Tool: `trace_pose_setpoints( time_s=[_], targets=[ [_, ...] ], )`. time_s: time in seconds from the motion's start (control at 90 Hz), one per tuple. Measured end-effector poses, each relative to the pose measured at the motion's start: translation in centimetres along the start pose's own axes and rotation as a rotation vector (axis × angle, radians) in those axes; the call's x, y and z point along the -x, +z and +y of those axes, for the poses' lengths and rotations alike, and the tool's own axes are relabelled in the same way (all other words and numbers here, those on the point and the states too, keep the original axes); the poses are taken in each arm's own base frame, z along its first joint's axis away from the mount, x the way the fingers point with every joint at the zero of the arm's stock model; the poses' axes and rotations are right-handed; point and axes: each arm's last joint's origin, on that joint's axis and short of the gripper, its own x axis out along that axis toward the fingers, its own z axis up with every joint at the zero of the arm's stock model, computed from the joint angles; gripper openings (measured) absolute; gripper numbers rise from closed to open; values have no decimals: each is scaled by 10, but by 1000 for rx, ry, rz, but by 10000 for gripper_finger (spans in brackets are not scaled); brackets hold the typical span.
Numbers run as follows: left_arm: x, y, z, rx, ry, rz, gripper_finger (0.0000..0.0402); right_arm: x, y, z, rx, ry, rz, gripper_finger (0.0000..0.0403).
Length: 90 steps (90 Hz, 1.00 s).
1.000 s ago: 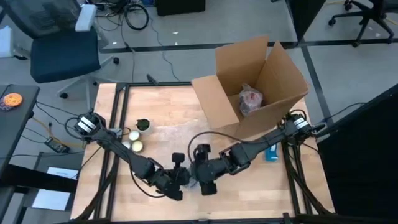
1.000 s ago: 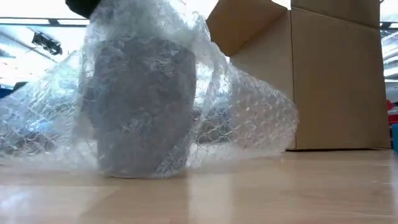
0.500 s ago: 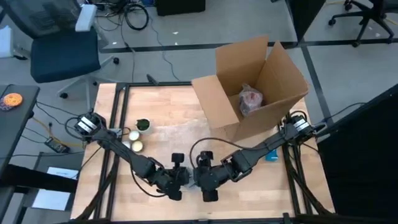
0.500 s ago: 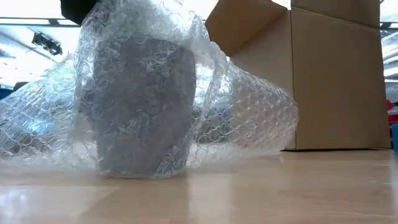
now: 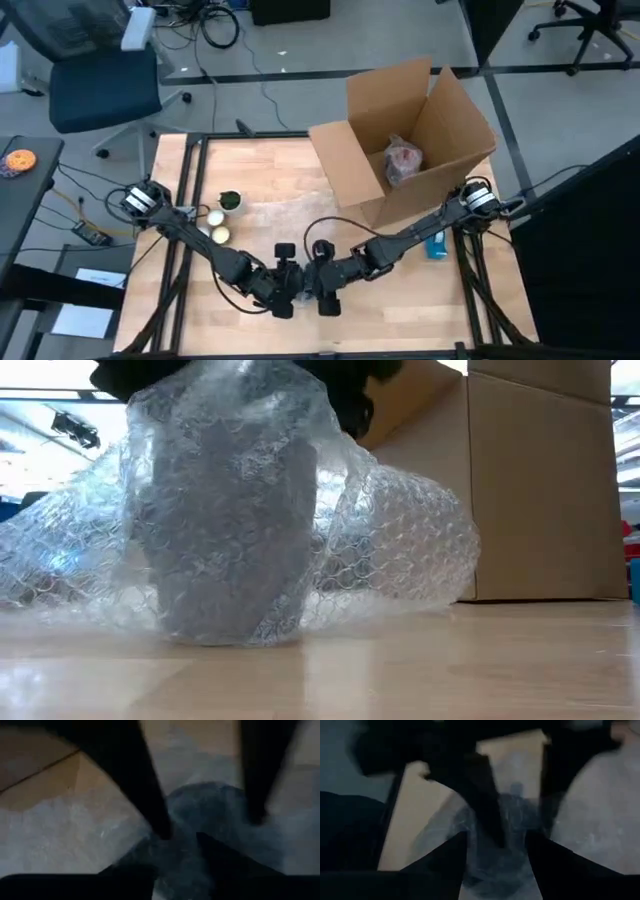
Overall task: Wrap mug
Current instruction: Wrap the blue mug with bubble wrap
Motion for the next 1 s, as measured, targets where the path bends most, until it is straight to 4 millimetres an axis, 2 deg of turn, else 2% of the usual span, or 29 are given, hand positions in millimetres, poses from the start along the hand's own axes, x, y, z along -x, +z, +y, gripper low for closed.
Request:
trace_pose_setpoints(
  time_s=[0.222, 0.422, 0.511, 0.633, 0.789, 0.9, 1.0],
  targets=[
    [23, 23, 6, -79, 16, 76, 129, -5, -5, -6, -7, 58, 17, 155],
    [60, 41, 11, -87, -19, 189, 129, -5, -6, -5, 4, 84, 31, 148],
    [76, 40, 7, -54, -11, 233, 129, -5, -7, -5, 4, 95, 36, 146],
    [86, 26, -7, 12, 6, 278, 129, -5, -7, -5, -1, 96, 39, 142],
    [77, -6, -39, 23, -54, 262, 129, -5, -8, -5, 0, 94, 47, 135],
    [56, -31, -55, 7, -148, 218, 129, -5, -9, -5, 3, 91, 58, 129],
    [32, -39, -55, 56, -242, 149, 129, -5, -10, -5, 3, 90, 63, 125]
  ],
)
